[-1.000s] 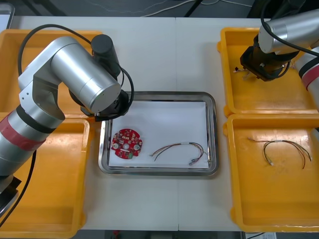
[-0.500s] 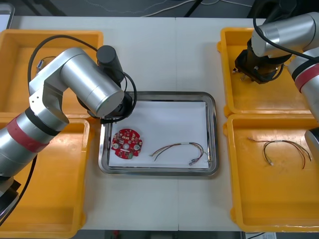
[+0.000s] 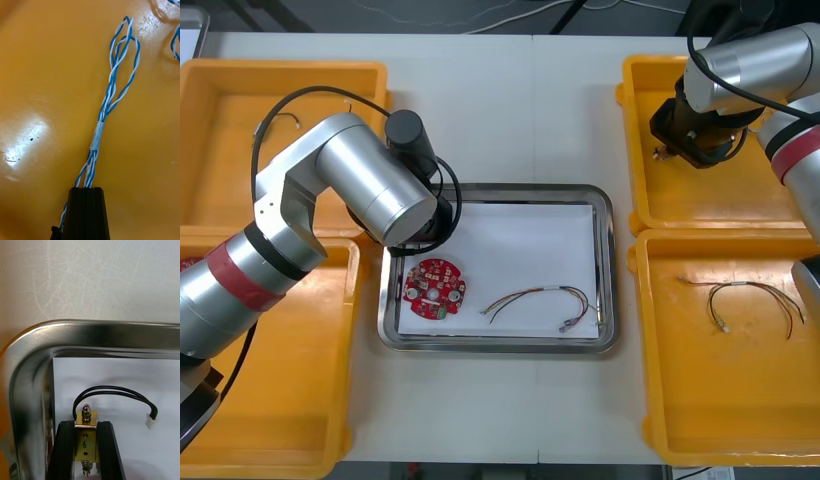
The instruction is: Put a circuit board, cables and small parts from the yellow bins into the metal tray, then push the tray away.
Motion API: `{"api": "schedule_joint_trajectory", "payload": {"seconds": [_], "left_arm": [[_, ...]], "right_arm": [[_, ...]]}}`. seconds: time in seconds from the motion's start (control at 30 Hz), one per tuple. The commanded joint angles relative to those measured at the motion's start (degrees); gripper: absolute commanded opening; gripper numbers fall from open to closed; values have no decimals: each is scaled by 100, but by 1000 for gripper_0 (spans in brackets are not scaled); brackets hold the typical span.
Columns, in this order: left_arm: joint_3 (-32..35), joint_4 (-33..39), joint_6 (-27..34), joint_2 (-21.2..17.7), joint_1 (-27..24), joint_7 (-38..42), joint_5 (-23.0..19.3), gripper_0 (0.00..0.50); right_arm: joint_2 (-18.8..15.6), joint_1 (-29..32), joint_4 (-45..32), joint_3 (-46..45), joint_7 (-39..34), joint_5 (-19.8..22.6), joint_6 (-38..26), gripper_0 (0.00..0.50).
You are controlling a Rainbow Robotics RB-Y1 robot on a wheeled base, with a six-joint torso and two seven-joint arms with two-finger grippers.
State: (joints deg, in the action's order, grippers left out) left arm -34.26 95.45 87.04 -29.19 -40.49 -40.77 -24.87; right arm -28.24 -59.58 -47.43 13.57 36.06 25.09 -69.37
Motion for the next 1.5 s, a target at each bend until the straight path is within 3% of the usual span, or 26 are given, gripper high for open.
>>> {"api": "schedule_joint_trajectory", "payload": {"seconds": [0.03,0.27,0.53,0.6,0.67,0.8,0.97,1.13,1.17,1.23,1.27,1.3,1.4,1.5], "left_arm": [[-90,-9,-73,195,-73,-537,43,0],[-90,-70,-100,256,-82,-519,105,0],[-90,-70,-91,265,-73,-511,114,5],[-90,-70,-91,274,-73,-511,122,106],[-90,-70,-91,291,-73,-511,166,259],[-90,-70,-73,291,-82,-502,202,398],[-11,97,173,291,-82,-528,298,500],[288,519,823,291,-117,-616,87,500],[359,615,973,291,-134,-625,35,500],[447,765,1166,291,-143,-642,-9,500],[499,861,1280,291,-152,-642,-27,500],[570,949,1368,291,-152,-642,-62,500],[763,1099,1570,291,-178,-651,-185,500],[895,1160,1711,291,-240,-651,-308,500]], "right_arm": [[-305,-282,-442,50,534,119,-507,0],[-569,-274,-794,-223,1193,479,-1351,0],[-710,-203,-794,-249,1685,682,-1764,0],[-727,-168,-794,-240,1720,717,-1816,0],[-736,-89,-794,-249,1773,769,-1825,0],[-771,34,-794,-240,1834,831,-1825,0],[-815,210,-882,-240,1896,919,-1816,0],[-885,403,-1128,-240,1940,972,-1825,0],[-903,429,-1181,-240,1940,980,-1825,12],[-920,438,-1189,-240,1966,998,-1825,172],[-929,438,-1189,-240,1984,1007,-1825,302],[-938,438,-1198,-240,1993,1024,-1825,389],[-964,438,-1242,-249,2028,1033,-1816,491],[-973,412,-1260,-267,2063,1033,-1825,500]]}}
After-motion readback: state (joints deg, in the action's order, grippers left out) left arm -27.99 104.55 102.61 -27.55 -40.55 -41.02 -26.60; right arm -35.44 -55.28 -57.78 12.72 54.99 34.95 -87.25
